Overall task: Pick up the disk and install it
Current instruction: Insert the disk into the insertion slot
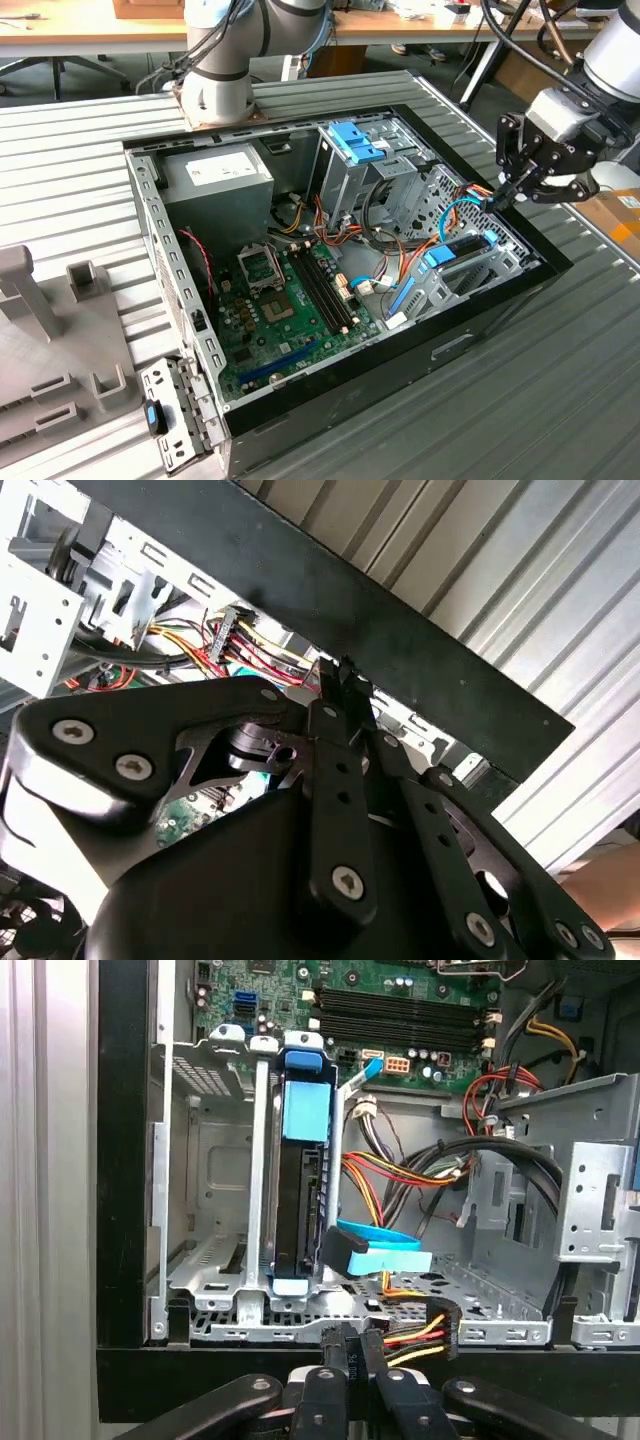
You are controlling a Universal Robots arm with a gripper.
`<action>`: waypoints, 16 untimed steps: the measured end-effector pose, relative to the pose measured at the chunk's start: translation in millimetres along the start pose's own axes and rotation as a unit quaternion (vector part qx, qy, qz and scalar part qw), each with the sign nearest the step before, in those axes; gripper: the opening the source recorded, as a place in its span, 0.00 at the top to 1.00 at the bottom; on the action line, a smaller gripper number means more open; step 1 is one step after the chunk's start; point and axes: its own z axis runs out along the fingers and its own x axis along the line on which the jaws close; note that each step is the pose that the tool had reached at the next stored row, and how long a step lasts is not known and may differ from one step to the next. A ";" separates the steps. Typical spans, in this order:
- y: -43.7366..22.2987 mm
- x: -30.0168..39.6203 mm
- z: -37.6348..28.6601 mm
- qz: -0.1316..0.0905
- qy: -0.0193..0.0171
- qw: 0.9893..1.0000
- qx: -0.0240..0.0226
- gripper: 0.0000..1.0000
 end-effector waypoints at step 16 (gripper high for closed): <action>26.4 3.8 -1.9 0.033 0.002 0.999 0.003 0.83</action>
